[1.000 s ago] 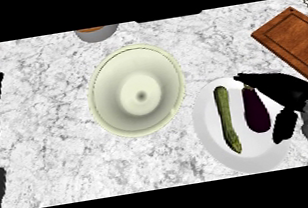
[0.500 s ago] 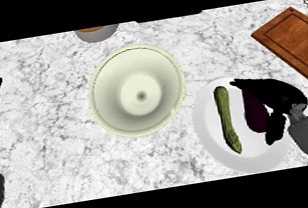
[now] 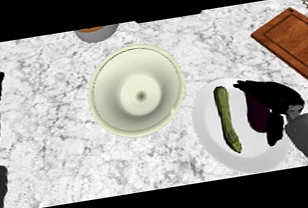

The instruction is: Pick the eggplant from the plate and place it in the bowl

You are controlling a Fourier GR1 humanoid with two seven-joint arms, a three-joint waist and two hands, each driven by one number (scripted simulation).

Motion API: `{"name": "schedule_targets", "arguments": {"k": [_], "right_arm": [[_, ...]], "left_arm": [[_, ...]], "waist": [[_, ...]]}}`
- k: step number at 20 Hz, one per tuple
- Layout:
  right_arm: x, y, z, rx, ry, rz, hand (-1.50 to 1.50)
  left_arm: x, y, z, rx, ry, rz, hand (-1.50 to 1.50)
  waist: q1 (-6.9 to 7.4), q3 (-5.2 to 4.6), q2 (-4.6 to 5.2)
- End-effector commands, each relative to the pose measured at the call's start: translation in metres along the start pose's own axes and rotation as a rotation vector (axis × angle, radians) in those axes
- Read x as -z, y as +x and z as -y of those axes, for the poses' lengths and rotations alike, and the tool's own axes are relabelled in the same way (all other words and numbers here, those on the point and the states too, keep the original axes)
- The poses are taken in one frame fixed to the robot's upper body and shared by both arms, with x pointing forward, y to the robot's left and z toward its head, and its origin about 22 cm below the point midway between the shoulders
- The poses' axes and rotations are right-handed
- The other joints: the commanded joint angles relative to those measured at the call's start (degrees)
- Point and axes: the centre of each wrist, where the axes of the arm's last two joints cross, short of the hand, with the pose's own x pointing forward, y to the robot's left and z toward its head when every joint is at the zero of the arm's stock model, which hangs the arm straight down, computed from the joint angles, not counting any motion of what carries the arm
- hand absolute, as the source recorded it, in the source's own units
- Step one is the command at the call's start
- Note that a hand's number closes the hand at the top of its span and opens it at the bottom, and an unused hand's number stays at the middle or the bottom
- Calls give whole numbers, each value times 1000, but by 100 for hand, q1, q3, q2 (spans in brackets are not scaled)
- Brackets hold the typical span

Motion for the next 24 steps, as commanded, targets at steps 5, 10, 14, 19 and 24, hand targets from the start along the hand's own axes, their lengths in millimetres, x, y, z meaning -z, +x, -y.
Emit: {"name": "schedule_targets", "arguments": {"k": [5, 10, 14, 19, 24], "right_arm": [[15, -6, -14, -29, -99, 85, 150], [7, -18, 6, -41, -150, 89, 150], [-22, -30, -42, 24, -184, -119, 150], [-65, -78, -86, 195, -261, -527, 150], [-123, -47, -98, 180, -410, -592, 150]], "left_arm": [[6, 4, -7, -14, -1, 10, 0], [-6, 10, -6, -8, -8, 7, 0], [-13, -6, -13, 11, 45, -15, 0], [-25, -13, -33, 40, 116, -58, 0], [-17, 2, -40, 46, 105, -34, 0]], "waist": [[9, 13, 16], [1, 13, 9], [-246, 4, -65], [-816, -19, -209], [-661, -25, -149]]}}
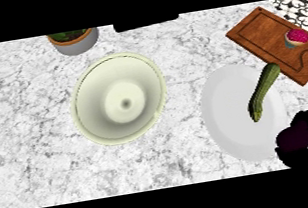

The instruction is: Pick the eggplant from the plate and place it in the bowl

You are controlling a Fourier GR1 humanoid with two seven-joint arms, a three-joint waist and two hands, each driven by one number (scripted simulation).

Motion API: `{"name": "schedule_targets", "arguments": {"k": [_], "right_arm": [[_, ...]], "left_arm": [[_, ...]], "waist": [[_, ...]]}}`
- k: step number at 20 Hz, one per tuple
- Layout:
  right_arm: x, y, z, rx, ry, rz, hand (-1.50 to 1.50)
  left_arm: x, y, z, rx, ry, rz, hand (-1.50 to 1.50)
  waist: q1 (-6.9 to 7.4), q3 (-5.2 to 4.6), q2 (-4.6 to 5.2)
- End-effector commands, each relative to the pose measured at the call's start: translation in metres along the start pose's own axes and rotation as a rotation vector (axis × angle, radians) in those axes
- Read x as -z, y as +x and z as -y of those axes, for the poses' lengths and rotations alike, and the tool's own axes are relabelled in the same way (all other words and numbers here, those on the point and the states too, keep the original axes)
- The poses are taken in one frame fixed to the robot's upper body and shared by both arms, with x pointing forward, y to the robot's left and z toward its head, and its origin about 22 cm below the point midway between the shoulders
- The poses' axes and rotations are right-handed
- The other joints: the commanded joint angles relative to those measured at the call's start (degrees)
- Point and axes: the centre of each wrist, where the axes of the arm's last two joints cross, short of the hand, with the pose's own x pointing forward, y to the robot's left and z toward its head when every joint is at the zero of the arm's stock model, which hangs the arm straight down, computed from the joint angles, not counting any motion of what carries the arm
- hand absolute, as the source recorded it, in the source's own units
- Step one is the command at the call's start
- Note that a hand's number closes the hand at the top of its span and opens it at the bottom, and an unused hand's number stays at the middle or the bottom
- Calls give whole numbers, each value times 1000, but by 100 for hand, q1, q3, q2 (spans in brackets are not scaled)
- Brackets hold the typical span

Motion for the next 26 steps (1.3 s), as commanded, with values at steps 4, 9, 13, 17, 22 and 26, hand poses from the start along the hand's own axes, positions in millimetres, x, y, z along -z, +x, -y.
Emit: {"name": "schedule_targets", "arguments": {"k": [4, 9, 13, 17, 22, 26], "right_arm": [[-90, -8, 38, 2, -240, -154, 150], [-165, 22, 76, 164, -340, -26, 150], [-217, 39, 112, 169, -471, 51, 150], [-218, 58, 123, 312, -541, 165, 150], [-219, 83, 127, 455, -518, 265, 150], [-217, 118, 131, 499, -469, 291, 150]], "left_arm": [[-7, -3, 3, 6, -12, 5, 0], [-6, 0, 7, -6, -40, 6, 0], [5, 10, 8, -31, -60, 21, 0], [2, -1, 31, -35, -98, 28, 0], [14, 9, 26, -20, -81, 31, 0], [13, 12, 43, -46, -108, 37, 0]], "waist": [[58, 18, 65], [244, 35, 105], [390, 37, 135], [467, 24, 168], [542, 27, 182], [666, 19, 184]]}}
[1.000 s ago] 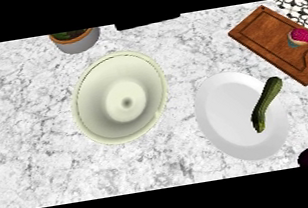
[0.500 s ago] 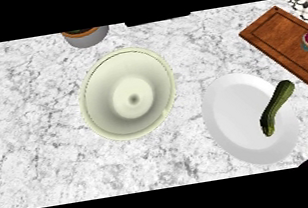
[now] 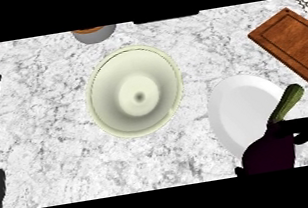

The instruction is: Pick the eggplant from the plate and place it in the bowl

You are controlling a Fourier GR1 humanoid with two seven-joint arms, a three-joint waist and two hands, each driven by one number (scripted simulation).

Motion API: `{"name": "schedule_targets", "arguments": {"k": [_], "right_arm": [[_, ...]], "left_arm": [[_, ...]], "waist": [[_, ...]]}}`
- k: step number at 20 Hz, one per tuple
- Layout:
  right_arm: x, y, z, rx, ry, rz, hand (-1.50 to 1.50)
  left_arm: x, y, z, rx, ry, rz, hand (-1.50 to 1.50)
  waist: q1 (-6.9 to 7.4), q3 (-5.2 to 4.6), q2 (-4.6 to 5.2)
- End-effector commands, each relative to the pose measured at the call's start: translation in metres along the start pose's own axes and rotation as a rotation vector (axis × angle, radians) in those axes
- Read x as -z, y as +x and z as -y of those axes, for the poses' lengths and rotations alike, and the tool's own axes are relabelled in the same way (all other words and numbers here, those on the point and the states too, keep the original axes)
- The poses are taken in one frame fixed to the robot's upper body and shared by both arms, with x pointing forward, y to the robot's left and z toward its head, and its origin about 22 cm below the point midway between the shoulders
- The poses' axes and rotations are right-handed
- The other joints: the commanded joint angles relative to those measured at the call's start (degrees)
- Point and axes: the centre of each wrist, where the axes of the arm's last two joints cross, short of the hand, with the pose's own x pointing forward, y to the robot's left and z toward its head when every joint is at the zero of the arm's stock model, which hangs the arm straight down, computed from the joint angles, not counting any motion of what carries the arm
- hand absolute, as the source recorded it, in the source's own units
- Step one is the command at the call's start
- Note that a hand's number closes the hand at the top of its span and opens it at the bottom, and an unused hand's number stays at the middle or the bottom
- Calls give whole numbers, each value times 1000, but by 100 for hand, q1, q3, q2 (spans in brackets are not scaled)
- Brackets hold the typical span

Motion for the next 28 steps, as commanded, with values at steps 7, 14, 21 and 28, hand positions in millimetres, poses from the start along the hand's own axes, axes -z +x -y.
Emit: {"name": "schedule_targets", "arguments": {"k": [7, 14, 21, 28], "right_arm": [[-1, 99, 25, 111, -26, 62, 150], [38, 145, -9, 80, 88, 40, 150], [83, 183, -49, 65, 146, -21, 150], [121, 183, -104, -61, 159, -111, 150]], "left_arm": [[5, -1, 10, -8, -42, 0, 0], [16, 3, 8, -4, -38, 15, 0], [9, -2, 20, -15, -61, -3, 0], [8, -3, 12, -19, -51, 2, 0]], "waist": [[211, 13, 39], [224, 23, 62], [335, 30, 63], [316, 34, 83]]}}
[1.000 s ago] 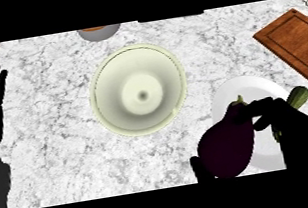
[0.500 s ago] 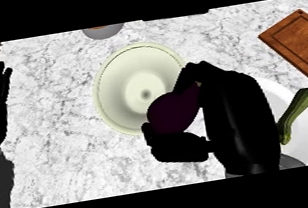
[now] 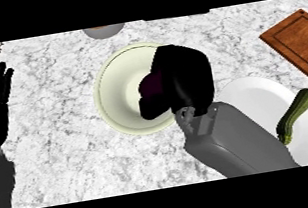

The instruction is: Pick the eggplant from the plate and place it in the bowl

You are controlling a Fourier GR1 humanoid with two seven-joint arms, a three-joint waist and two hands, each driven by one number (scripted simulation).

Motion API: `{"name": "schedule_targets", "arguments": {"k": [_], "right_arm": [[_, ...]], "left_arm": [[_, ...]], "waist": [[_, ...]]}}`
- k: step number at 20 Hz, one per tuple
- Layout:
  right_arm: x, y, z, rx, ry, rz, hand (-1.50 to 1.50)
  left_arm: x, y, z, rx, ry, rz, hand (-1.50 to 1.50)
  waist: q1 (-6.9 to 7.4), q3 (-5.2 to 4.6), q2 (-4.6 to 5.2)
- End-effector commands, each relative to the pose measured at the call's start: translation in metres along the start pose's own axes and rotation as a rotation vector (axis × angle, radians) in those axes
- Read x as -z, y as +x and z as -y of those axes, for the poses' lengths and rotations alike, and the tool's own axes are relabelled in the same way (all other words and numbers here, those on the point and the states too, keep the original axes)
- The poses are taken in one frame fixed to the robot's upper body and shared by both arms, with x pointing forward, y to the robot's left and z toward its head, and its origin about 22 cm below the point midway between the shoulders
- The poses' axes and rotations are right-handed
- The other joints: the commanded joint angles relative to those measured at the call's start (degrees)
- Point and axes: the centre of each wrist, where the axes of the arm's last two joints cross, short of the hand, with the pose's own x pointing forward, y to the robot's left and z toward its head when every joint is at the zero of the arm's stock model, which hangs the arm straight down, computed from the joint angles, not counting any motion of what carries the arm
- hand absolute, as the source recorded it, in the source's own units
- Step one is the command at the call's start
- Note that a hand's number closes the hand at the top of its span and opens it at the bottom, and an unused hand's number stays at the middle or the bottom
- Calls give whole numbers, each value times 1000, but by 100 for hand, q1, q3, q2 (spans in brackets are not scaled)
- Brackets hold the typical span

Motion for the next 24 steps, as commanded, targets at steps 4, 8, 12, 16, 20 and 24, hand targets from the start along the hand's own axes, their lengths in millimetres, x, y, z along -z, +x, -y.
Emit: {"name": "schedule_targets", "arguments": {"k": [4, 8, 12, 16, 20, 24], "right_arm": [[38, -19, -35, 121, -8, -316, -150], [44, -33, -55, 281, -6, -308, -150], [48, -44, -64, 451, -111, -226, -150], [49, -33, -57, 534, -299, -163, -150], [50, -47, -53, 592, -452, -202, -150], [36, -77, -43, 619, -524, -247, -150]], "left_arm": [[7, 13, -3, 2, 20, 18, 0], [9, 4, -2, 10, -16, 2, 0], [10, -2, 4, -6, 4, 17, 0], [14, 16, -1, 10, 14, -2, 0], [1, 4, -17, 12, 34, -12, 0], [-13, -9, -3, 11, 56, -15, 0]], "waist": [[-1, 11, 11], [55, 14, 52], [10, 16, 61], [-85, 16, -19], [-229, 9, -61], [-340, 9, -79]]}}
